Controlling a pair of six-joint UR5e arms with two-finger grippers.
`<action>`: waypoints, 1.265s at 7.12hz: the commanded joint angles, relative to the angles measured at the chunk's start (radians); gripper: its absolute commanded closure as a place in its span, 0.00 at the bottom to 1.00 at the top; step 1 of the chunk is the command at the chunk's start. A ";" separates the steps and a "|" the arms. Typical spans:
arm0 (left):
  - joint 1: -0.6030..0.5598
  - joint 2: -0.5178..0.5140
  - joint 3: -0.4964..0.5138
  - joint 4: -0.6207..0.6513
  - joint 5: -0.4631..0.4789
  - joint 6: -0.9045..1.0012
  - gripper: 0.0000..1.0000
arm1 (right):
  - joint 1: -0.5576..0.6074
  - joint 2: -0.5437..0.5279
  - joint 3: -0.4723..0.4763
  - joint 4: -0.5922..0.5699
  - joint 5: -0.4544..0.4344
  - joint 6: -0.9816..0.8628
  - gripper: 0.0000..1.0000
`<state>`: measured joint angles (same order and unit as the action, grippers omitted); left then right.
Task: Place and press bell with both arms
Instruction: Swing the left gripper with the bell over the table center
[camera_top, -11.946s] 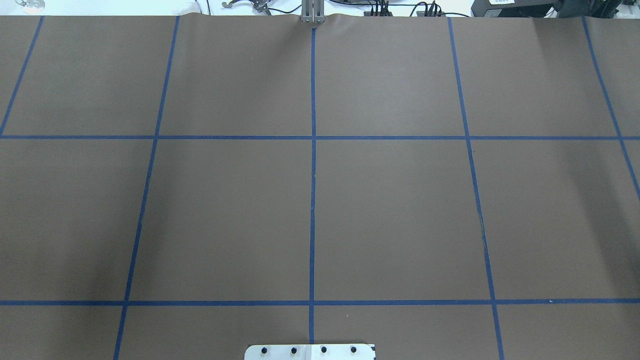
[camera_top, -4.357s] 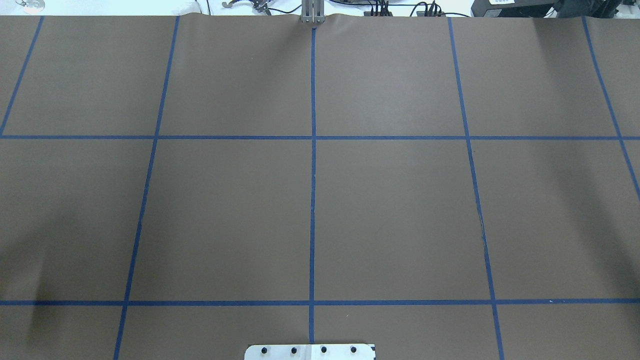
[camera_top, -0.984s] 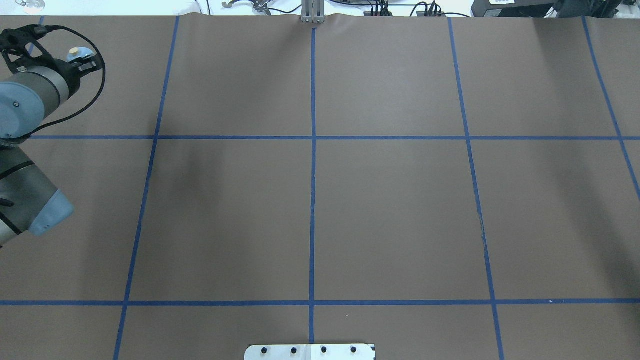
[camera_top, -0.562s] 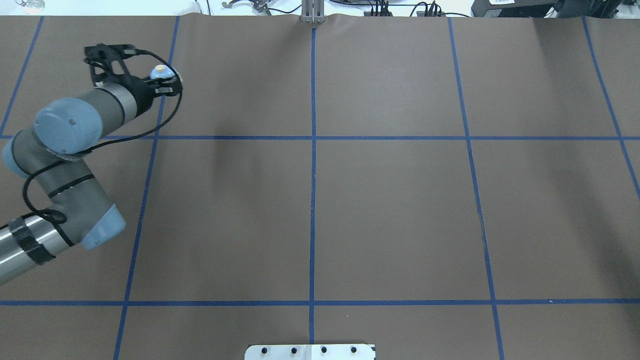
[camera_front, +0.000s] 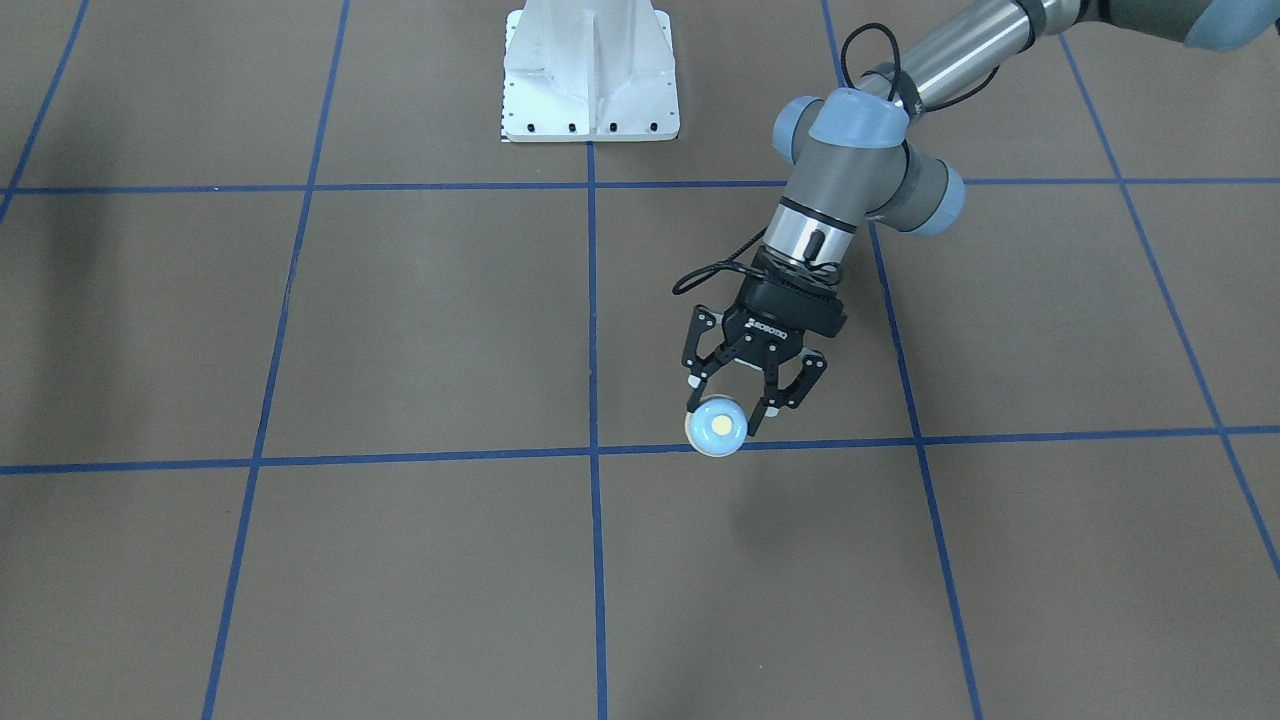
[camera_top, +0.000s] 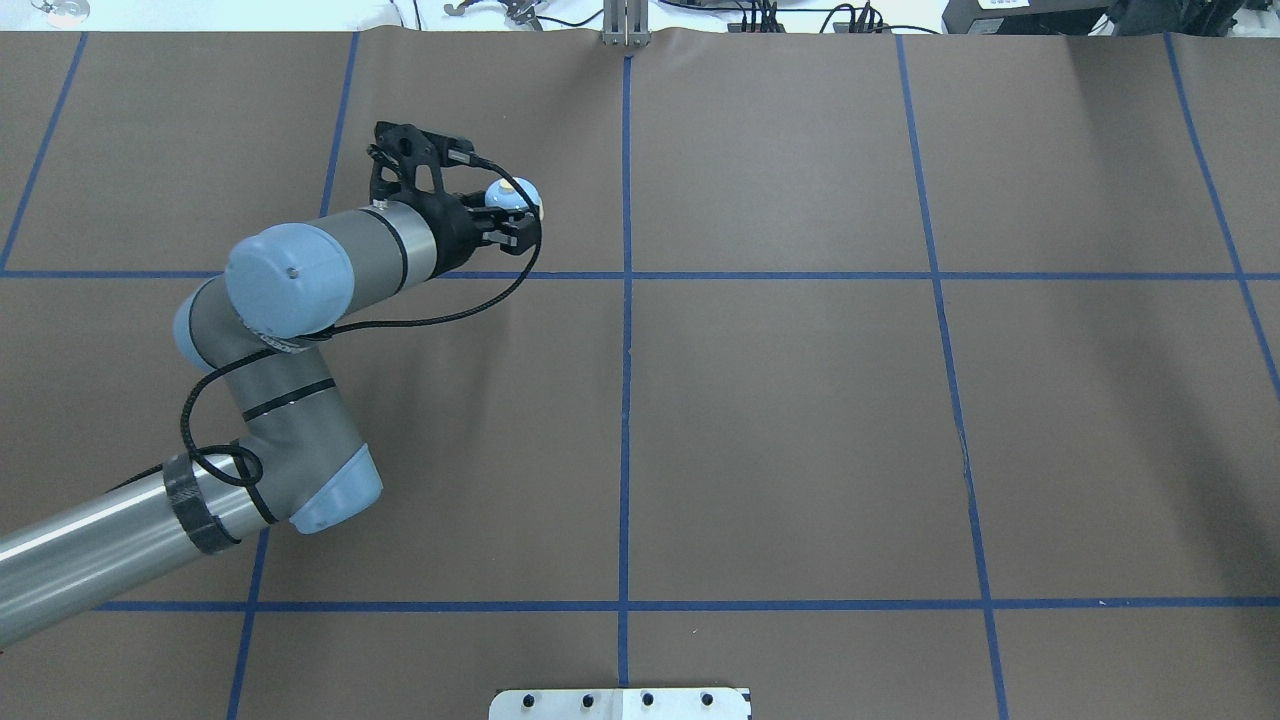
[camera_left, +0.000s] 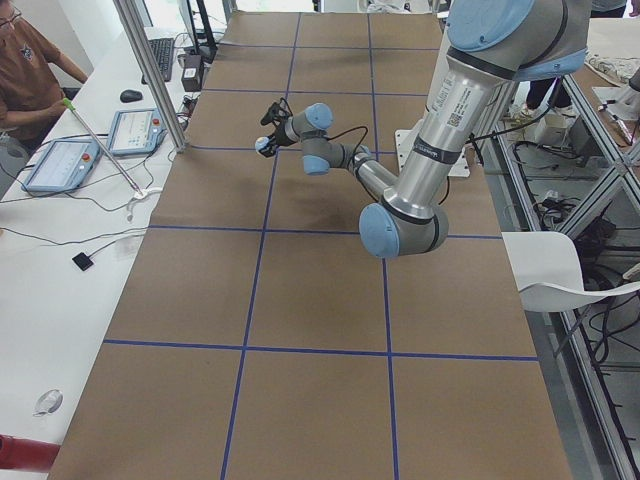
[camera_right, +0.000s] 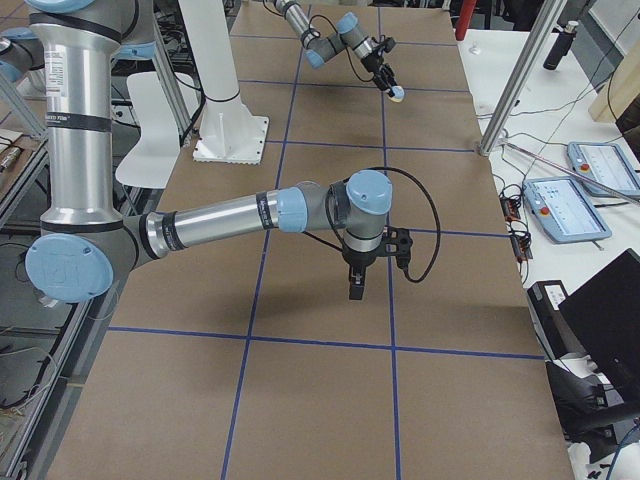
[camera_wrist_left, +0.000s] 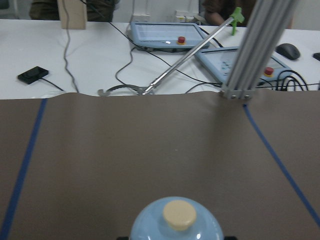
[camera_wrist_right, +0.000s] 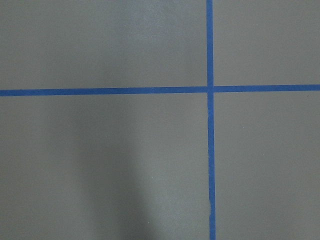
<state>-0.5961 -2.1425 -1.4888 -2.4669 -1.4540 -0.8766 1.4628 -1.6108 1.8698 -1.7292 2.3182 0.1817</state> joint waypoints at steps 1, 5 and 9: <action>0.062 -0.097 0.117 -0.049 -0.003 0.062 1.00 | -0.012 0.015 -0.009 -0.001 0.032 0.060 0.00; 0.121 -0.140 0.260 -0.233 0.034 0.068 1.00 | -0.016 0.018 -0.030 -0.001 0.038 0.064 0.00; 0.144 -0.198 0.355 -0.237 0.058 0.067 1.00 | -0.016 0.018 -0.046 0.000 0.044 0.064 0.00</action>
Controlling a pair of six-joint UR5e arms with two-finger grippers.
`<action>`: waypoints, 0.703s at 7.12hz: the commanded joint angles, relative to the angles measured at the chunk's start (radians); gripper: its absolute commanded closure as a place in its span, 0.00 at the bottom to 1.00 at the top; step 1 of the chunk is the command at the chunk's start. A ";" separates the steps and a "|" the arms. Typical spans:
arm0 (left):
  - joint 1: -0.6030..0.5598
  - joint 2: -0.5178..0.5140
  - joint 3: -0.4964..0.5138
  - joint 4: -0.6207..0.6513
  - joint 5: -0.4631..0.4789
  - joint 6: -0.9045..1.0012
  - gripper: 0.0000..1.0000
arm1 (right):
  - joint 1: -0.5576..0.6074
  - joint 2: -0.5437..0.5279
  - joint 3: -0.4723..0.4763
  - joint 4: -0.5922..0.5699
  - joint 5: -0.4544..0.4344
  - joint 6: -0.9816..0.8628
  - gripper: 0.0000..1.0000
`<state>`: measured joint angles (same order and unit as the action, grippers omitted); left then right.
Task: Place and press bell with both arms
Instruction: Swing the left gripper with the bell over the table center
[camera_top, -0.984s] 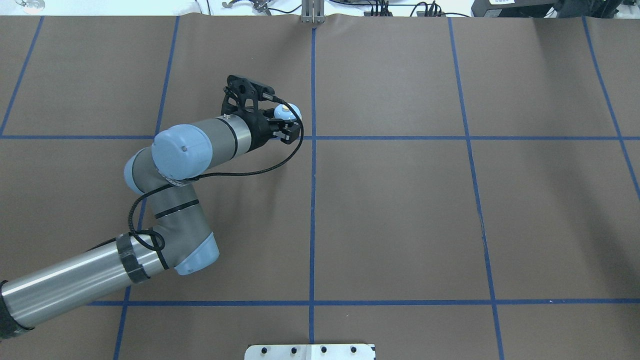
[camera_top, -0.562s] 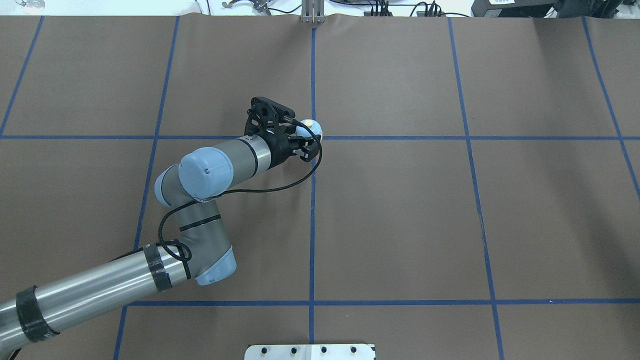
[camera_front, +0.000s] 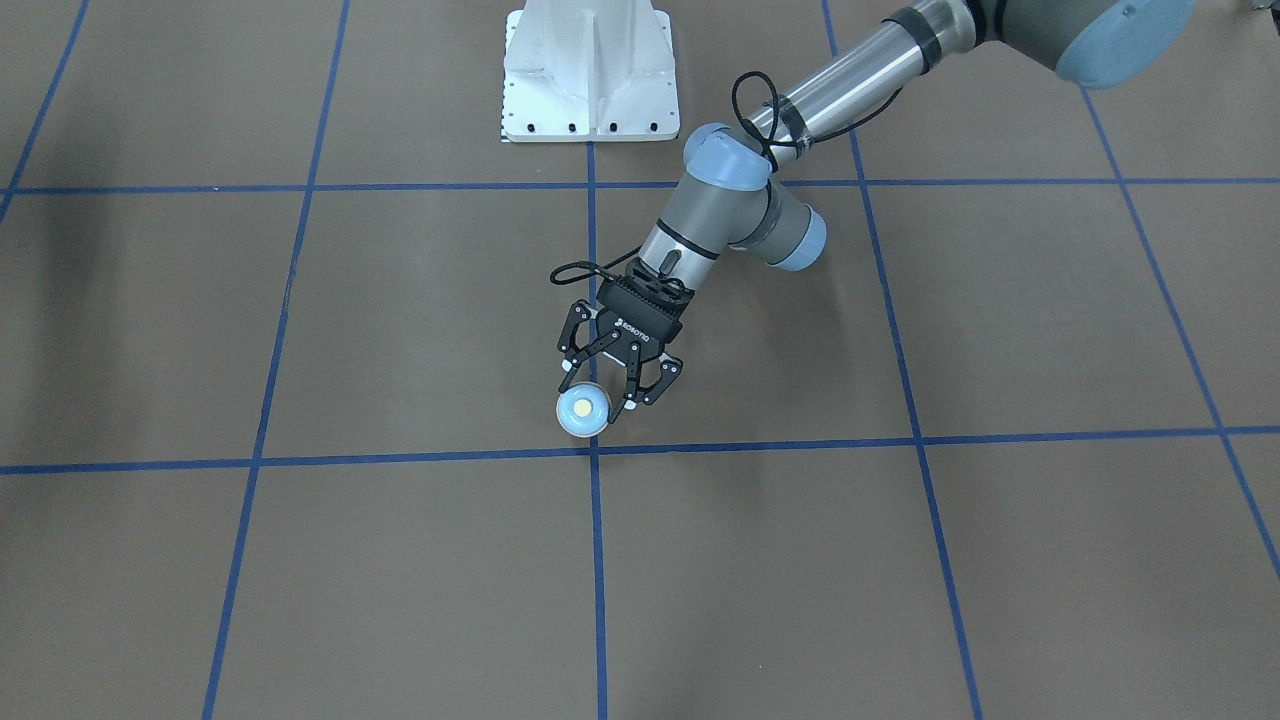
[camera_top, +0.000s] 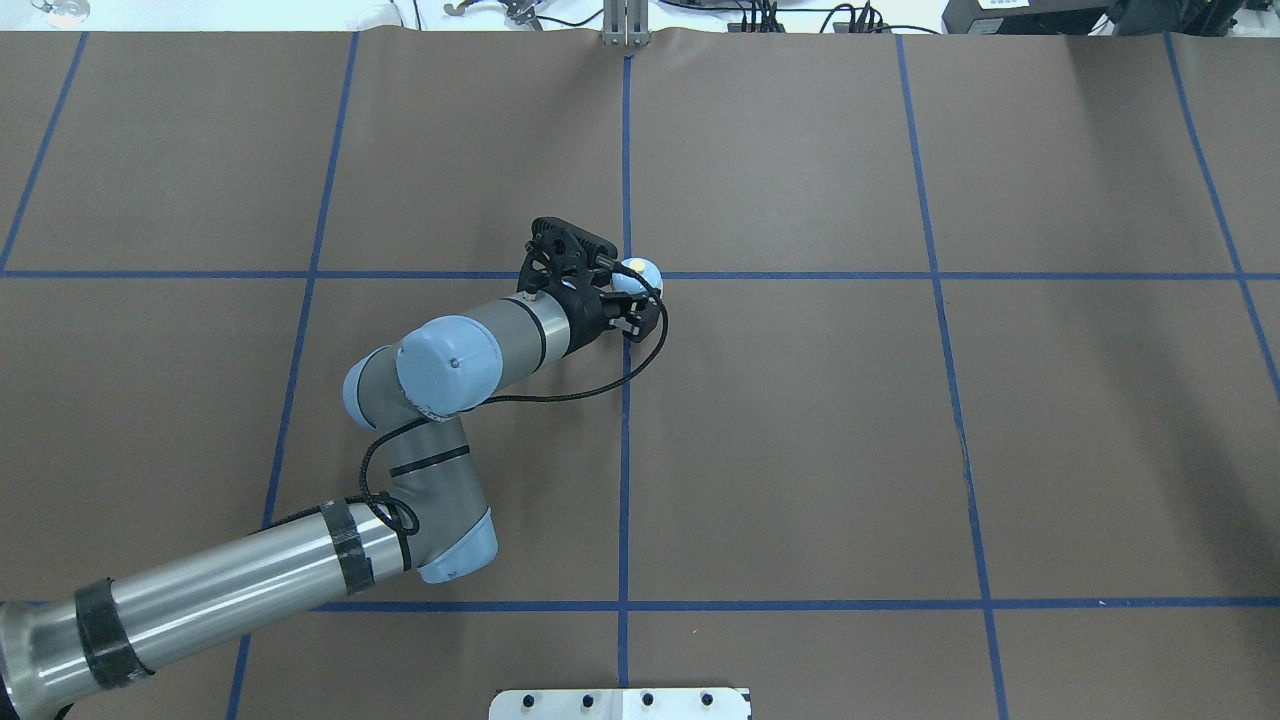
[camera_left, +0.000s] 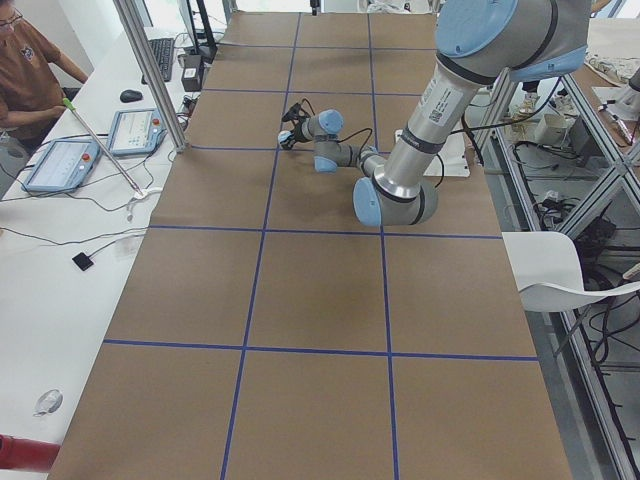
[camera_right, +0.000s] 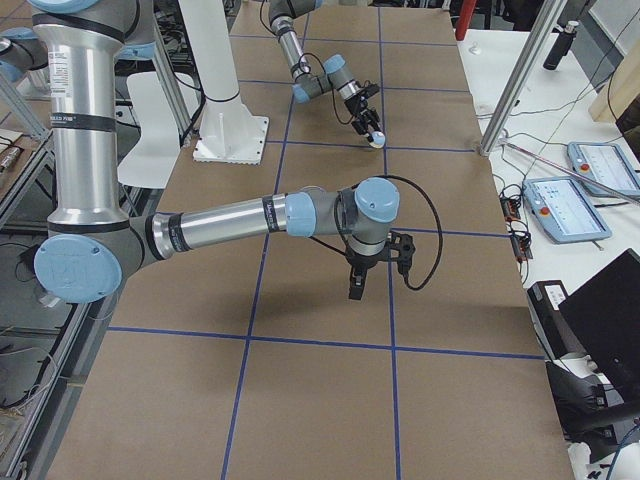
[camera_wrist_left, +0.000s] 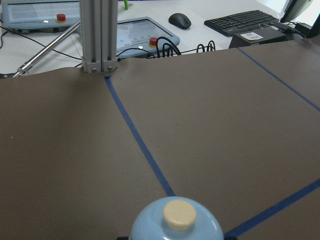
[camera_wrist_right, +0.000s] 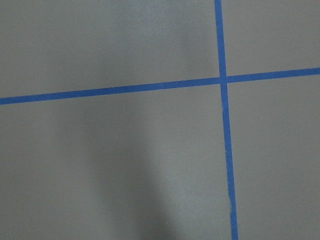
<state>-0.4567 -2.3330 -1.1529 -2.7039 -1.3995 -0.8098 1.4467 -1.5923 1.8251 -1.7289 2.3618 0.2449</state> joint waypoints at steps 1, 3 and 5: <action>0.004 -0.012 0.019 -0.001 0.002 0.000 1.00 | 0.000 0.000 -0.001 -0.001 0.001 -0.001 0.00; 0.003 -0.011 0.019 0.001 0.002 0.001 1.00 | 0.000 0.003 -0.003 -0.001 0.002 0.000 0.00; 0.001 -0.003 0.019 0.001 0.002 0.001 1.00 | 0.000 0.003 -0.001 -0.001 0.002 -0.001 0.00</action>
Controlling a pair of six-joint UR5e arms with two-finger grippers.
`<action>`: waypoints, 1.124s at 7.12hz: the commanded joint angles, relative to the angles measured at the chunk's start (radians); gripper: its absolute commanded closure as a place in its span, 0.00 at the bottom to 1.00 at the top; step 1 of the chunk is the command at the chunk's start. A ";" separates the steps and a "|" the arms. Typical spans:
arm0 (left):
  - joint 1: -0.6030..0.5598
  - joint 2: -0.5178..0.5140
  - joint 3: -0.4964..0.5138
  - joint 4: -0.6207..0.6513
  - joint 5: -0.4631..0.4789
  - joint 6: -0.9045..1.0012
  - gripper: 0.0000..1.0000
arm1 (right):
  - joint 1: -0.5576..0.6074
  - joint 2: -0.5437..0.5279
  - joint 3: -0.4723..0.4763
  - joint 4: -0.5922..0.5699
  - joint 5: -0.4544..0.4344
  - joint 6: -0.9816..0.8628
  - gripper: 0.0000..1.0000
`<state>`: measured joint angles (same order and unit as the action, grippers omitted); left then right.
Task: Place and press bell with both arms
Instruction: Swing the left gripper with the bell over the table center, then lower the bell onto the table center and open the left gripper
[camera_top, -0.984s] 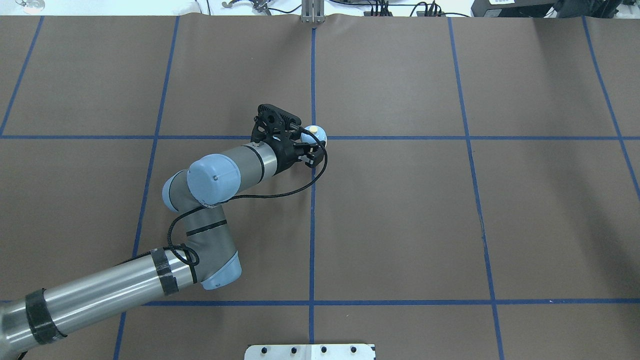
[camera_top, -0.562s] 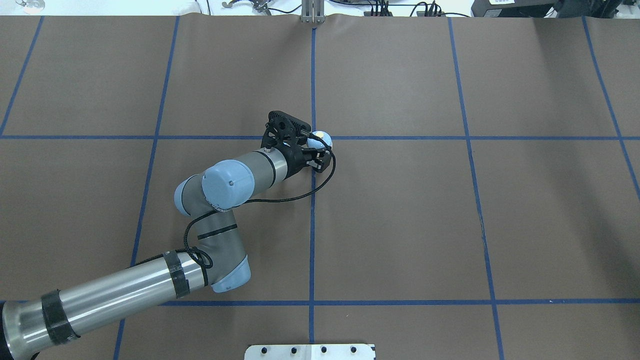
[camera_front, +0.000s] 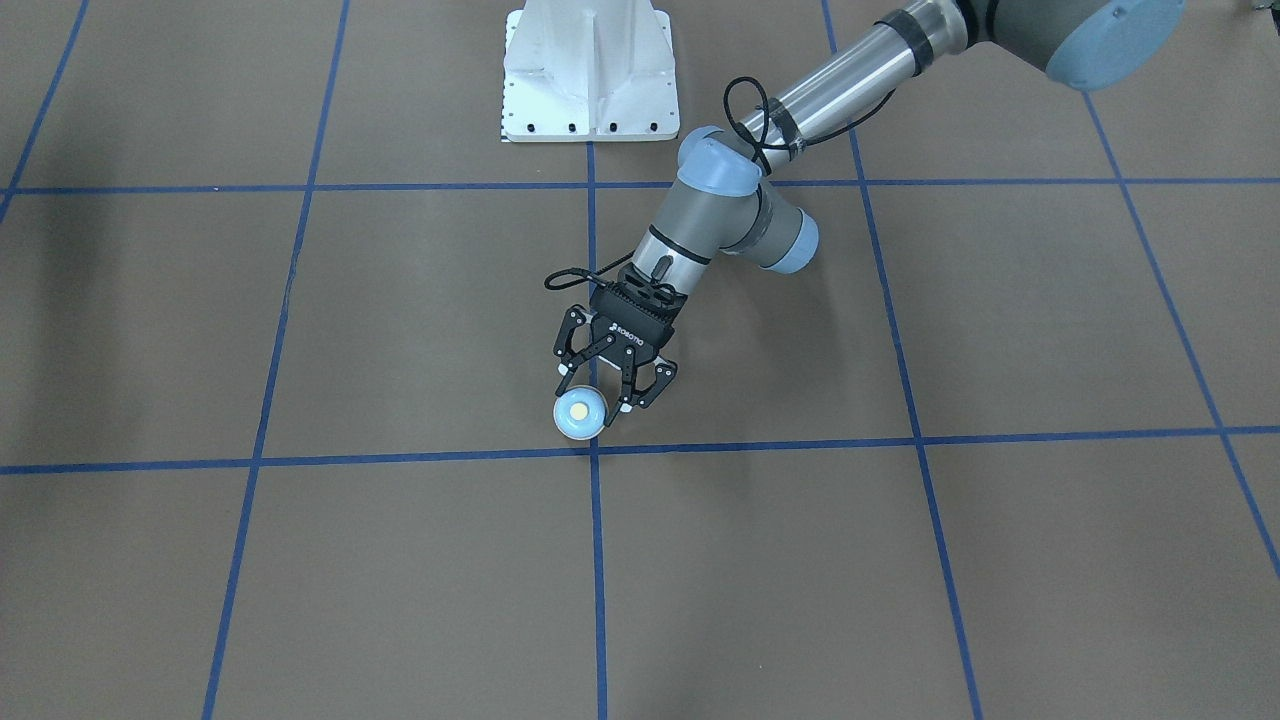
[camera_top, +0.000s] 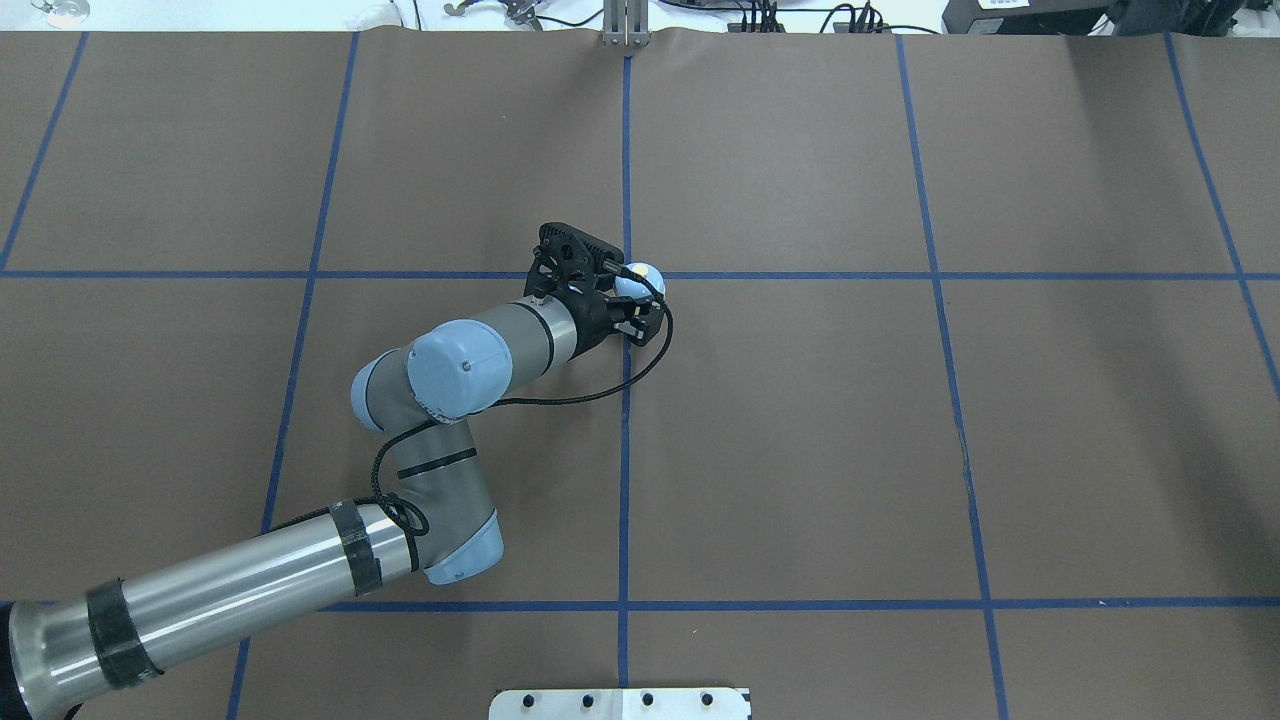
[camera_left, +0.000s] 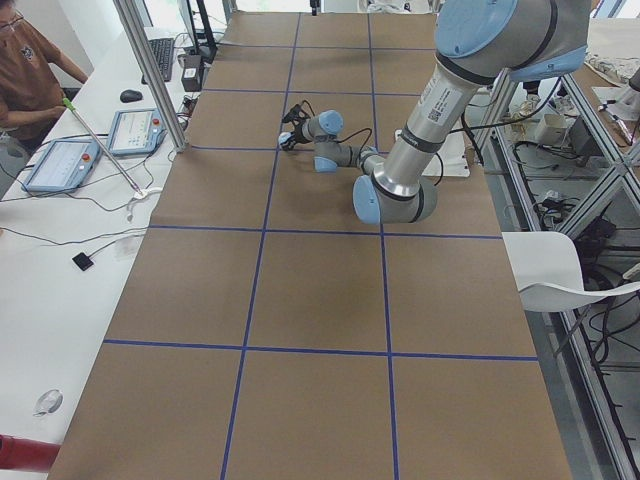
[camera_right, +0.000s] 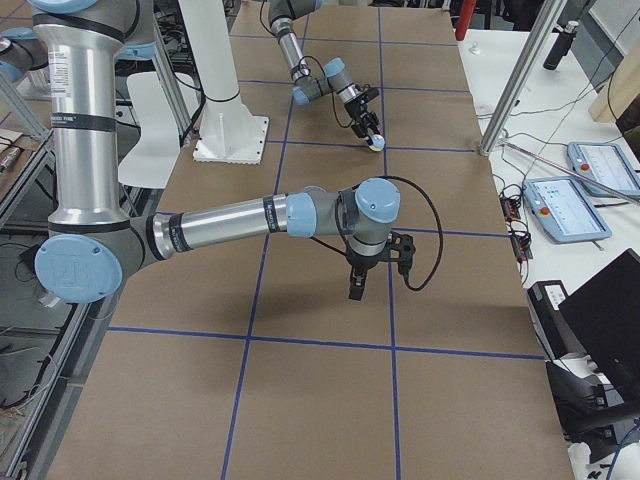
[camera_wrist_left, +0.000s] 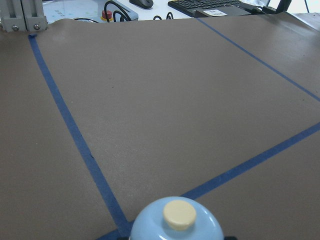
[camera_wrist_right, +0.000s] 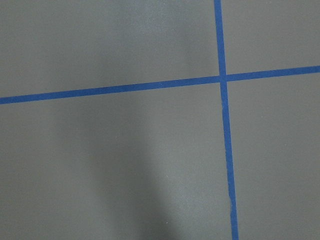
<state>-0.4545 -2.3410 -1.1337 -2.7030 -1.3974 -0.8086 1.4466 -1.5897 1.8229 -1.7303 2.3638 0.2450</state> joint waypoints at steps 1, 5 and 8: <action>-0.001 0.012 0.000 0.000 0.001 0.000 1.00 | 0.000 0.001 0.001 0.002 0.000 -0.001 0.00; 0.003 0.011 -0.004 0.011 0.012 -0.003 0.14 | 0.002 -0.003 0.001 0.000 -0.001 -0.001 0.00; 0.028 0.014 -0.029 0.012 0.135 -0.015 0.00 | 0.002 0.001 0.004 0.002 0.000 -0.001 0.00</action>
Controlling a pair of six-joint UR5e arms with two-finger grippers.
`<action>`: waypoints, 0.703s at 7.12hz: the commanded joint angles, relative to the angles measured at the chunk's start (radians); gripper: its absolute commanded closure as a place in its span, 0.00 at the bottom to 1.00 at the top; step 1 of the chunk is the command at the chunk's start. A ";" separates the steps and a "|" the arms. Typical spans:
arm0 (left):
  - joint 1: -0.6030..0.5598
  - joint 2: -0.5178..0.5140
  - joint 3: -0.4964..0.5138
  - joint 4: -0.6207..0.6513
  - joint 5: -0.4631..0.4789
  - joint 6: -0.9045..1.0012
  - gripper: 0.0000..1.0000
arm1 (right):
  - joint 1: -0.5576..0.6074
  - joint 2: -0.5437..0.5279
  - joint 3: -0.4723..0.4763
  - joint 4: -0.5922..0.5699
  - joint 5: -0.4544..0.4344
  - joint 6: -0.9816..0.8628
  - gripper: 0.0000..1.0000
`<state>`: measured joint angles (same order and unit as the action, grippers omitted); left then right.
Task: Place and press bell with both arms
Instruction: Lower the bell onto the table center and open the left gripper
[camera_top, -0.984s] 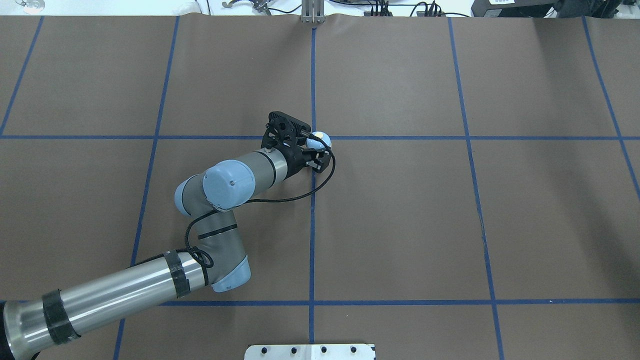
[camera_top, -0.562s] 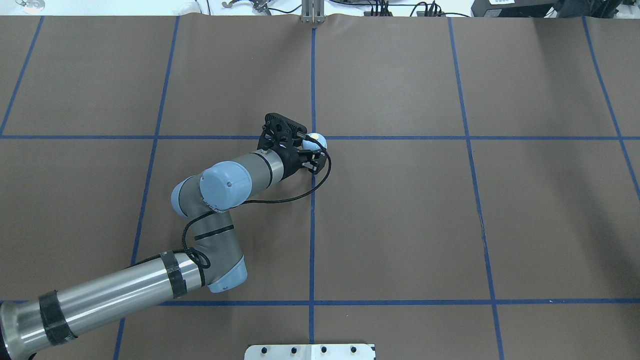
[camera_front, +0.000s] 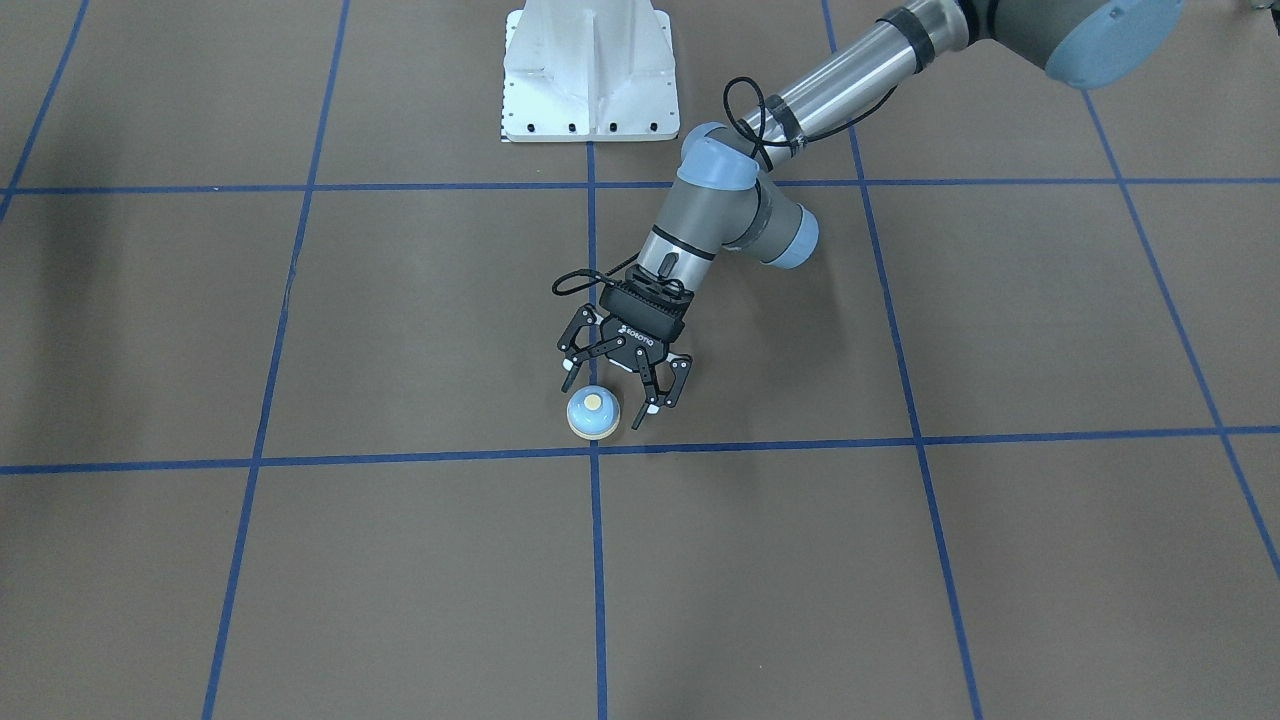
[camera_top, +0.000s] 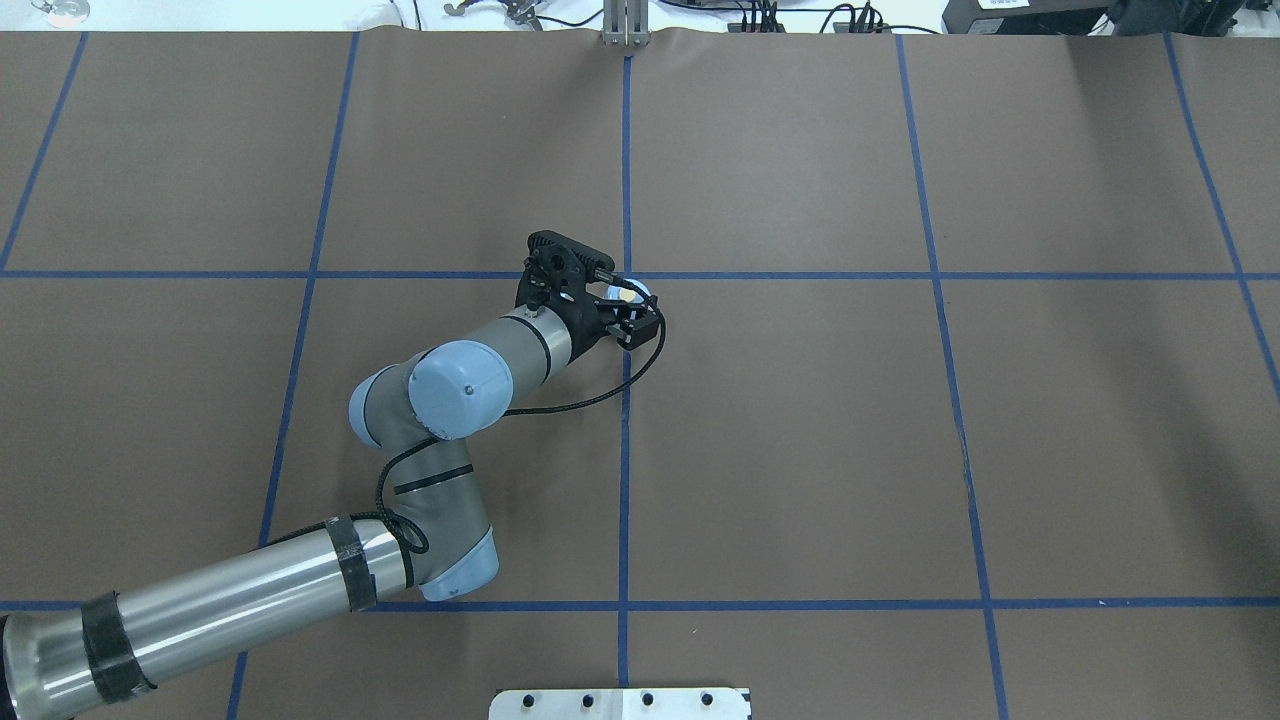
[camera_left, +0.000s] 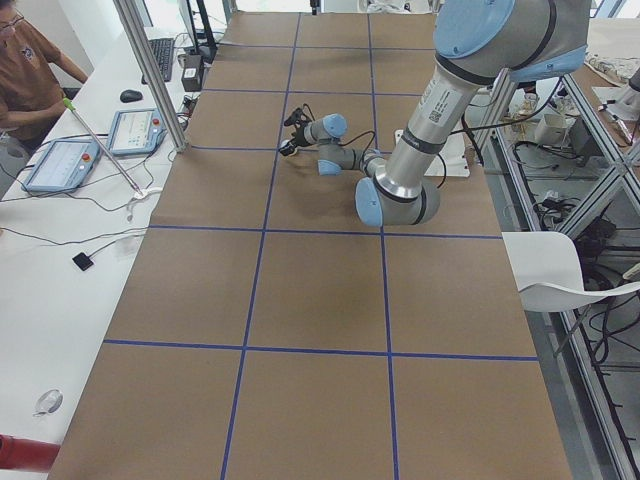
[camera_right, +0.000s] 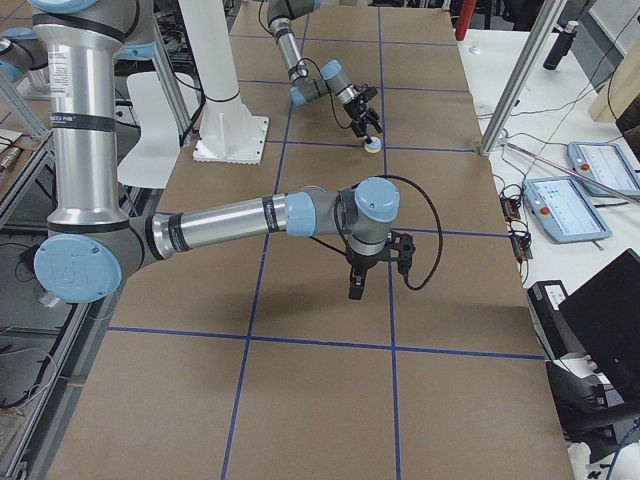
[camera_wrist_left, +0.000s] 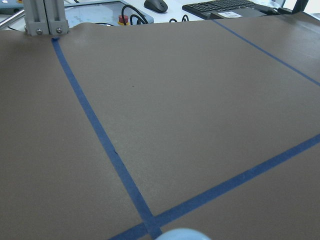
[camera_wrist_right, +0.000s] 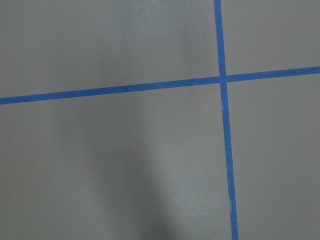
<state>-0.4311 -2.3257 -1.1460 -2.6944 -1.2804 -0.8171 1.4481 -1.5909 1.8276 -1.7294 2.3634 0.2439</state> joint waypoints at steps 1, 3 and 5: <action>0.002 -0.001 -0.049 0.031 0.013 -0.007 0.00 | -0.002 0.011 0.001 0.001 -0.001 0.000 0.00; -0.046 0.000 -0.139 0.157 -0.048 -0.014 0.00 | -0.002 0.032 0.007 0.013 -0.004 0.073 0.00; -0.141 0.000 -0.220 0.389 -0.155 -0.033 0.00 | -0.021 0.076 0.025 0.014 0.000 0.075 0.00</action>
<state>-0.5136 -2.3256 -1.3120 -2.4468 -1.3648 -0.8428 1.4419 -1.5486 1.8429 -1.7161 2.3605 0.3101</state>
